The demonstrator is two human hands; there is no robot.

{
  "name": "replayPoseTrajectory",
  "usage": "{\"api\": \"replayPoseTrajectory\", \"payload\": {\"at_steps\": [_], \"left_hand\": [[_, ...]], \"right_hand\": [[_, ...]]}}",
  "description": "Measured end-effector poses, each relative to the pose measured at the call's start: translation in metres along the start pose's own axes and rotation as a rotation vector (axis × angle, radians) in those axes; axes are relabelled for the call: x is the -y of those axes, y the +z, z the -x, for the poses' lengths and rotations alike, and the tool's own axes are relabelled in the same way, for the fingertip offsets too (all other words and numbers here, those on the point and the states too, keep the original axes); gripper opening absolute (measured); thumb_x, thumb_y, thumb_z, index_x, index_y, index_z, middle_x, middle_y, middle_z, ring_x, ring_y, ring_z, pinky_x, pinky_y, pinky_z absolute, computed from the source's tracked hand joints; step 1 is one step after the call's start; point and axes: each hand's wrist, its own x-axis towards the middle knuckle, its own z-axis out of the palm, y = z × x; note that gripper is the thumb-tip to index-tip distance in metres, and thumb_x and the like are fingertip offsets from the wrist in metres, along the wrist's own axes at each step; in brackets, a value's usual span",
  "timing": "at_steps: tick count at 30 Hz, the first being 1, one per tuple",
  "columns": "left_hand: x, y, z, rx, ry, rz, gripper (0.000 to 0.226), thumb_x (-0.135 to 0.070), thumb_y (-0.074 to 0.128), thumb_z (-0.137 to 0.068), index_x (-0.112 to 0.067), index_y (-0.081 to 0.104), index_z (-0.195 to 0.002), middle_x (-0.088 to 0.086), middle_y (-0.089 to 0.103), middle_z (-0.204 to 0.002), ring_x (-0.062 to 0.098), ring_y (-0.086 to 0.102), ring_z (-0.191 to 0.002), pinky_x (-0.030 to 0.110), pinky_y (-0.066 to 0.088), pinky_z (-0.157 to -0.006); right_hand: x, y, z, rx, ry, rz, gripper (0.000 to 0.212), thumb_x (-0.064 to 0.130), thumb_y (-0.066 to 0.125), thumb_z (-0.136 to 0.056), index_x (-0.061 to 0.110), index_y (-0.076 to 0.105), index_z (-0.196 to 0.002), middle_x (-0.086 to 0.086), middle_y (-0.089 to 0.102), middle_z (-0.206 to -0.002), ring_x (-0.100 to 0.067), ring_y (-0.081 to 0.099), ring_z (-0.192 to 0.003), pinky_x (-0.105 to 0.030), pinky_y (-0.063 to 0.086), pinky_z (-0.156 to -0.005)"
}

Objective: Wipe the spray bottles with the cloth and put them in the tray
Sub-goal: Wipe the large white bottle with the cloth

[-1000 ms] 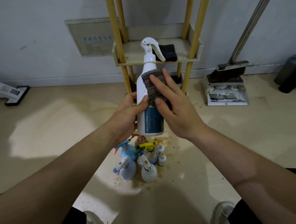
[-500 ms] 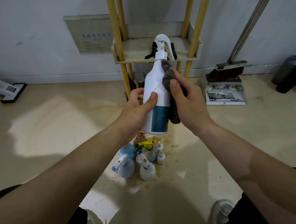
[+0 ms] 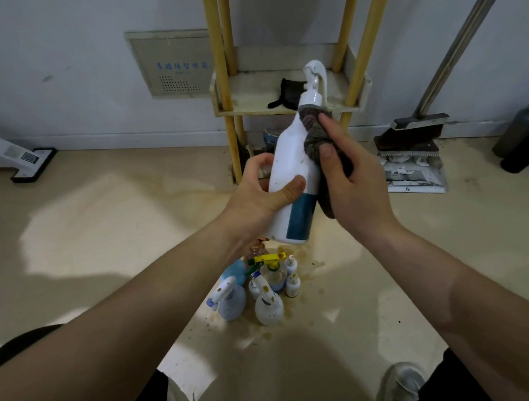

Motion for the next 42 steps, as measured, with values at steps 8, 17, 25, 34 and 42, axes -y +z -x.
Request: {"api": "replayPoseTrajectory", "payload": {"at_steps": [8, 17, 25, 34, 42], "left_hand": [[0.002, -0.008, -0.005, -0.06, 0.043, -0.029, 0.073, -0.044, 0.088, -0.06, -0.038, 0.047, -0.121, 0.016, 0.067, -0.118, 0.037, 0.068, -0.104, 0.054, 0.059, -0.087], [-0.004, -0.007, -0.001, -0.063, 0.013, 0.093, 0.082, -0.033, 0.082, -0.058, -0.025, 0.047, -0.131, 0.019, 0.07, -0.114, 0.033, 0.072, -0.095, 0.055, 0.058, -0.089], [-0.006, 0.0, 0.01, 0.024, 0.036, -0.076, 0.091, -0.011, 0.088, -0.072, -0.038, 0.039, -0.144, 0.001, 0.061, -0.121, 0.018, 0.066, -0.108, 0.04, 0.062, -0.082], [-0.008, -0.002, 0.012, 0.021, 0.107, -0.38, 0.099, -0.012, 0.087, -0.071, -0.033, 0.031, -0.15, -0.012, 0.053, -0.124, 0.009, 0.057, -0.112, 0.027, 0.059, -0.083], [-0.013, -0.017, 0.006, -0.035, 0.184, -0.64, 0.079, -0.02, 0.088, -0.065, -0.03, 0.042, -0.128, -0.008, 0.051, -0.125, 0.013, 0.054, -0.102, 0.012, 0.047, -0.057]], "right_hand": [[-0.005, -0.001, 0.002, 0.141, -0.224, 0.201, 0.036, 0.009, 0.055, -0.099, 0.013, 0.063, -0.133, -0.005, 0.04, -0.158, -0.012, 0.041, -0.141, -0.013, 0.034, -0.112], [-0.012, -0.002, 0.018, 0.173, -0.238, 0.202, 0.03, 0.005, 0.056, -0.099, 0.012, 0.067, -0.127, -0.004, 0.039, -0.158, -0.012, 0.038, -0.145, -0.015, 0.033, -0.113], [-0.012, 0.002, 0.023, 0.024, -0.013, 0.078, 0.038, 0.014, 0.052, -0.102, 0.026, 0.058, -0.138, 0.01, 0.039, -0.154, -0.005, 0.037, -0.144, -0.022, 0.038, -0.113], [-0.009, 0.002, 0.009, -0.015, -0.042, 0.368, 0.036, 0.015, 0.046, -0.105, 0.017, 0.059, -0.138, -0.004, 0.037, -0.16, -0.014, 0.035, -0.145, 0.0, 0.021, -0.105], [-0.015, 0.008, 0.008, 0.077, -0.113, 0.504, 0.043, 0.026, 0.035, -0.104, 0.017, 0.058, -0.138, -0.002, 0.046, -0.154, -0.024, 0.04, -0.143, -0.036, 0.038, -0.11]]}}
